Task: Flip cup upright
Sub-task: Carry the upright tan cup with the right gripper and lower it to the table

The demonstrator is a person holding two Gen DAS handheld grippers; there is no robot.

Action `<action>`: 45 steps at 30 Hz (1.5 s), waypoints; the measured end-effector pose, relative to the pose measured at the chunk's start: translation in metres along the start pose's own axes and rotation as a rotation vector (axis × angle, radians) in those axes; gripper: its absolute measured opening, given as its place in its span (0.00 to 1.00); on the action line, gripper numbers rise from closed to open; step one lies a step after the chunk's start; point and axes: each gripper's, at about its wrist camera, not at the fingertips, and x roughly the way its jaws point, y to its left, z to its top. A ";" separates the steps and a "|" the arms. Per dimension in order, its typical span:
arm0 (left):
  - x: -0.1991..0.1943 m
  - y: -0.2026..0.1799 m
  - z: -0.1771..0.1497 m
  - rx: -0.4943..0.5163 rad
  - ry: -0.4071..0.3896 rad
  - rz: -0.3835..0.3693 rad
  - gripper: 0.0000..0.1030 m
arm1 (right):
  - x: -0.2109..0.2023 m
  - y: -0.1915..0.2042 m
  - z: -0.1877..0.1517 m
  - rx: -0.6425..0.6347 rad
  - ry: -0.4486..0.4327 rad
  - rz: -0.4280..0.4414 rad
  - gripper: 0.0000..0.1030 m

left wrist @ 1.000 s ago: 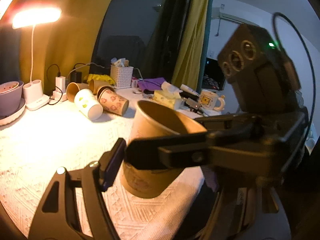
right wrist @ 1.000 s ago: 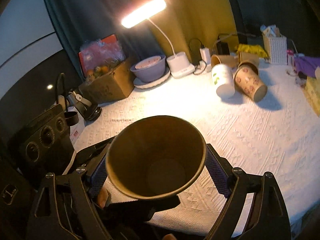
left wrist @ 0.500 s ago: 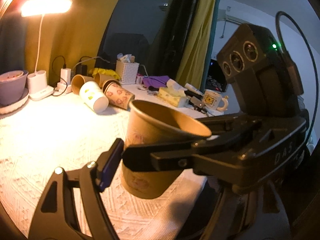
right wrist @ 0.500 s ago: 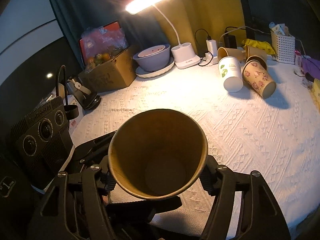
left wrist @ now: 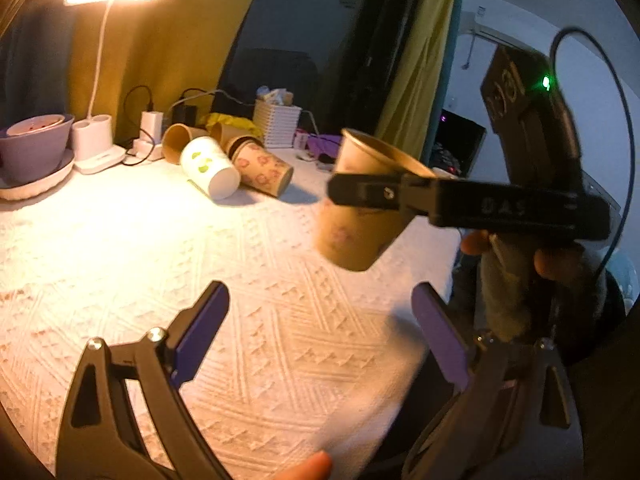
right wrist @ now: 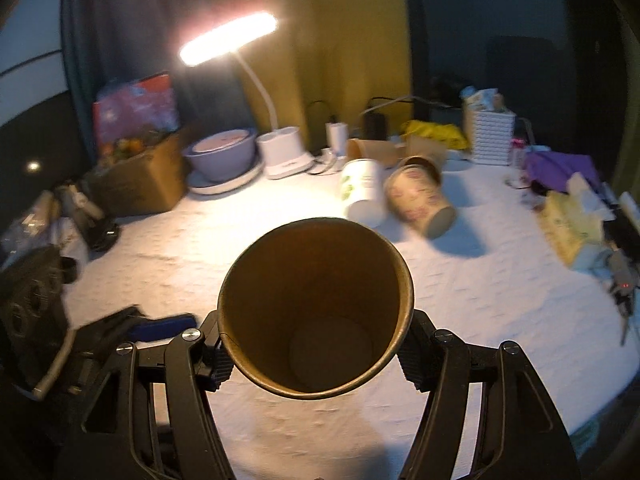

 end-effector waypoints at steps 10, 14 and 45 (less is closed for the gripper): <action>-0.006 0.022 0.005 -0.103 -0.116 0.184 0.91 | 0.022 -0.028 -0.015 -0.003 0.018 -0.131 0.67; -0.007 0.026 0.002 -0.127 -0.126 0.202 0.91 | 0.032 -0.033 -0.020 -0.001 0.029 -0.166 0.67; 0.002 0.026 0.002 -0.100 -0.091 0.228 0.91 | 0.053 -0.042 -0.029 0.024 0.068 -0.217 0.67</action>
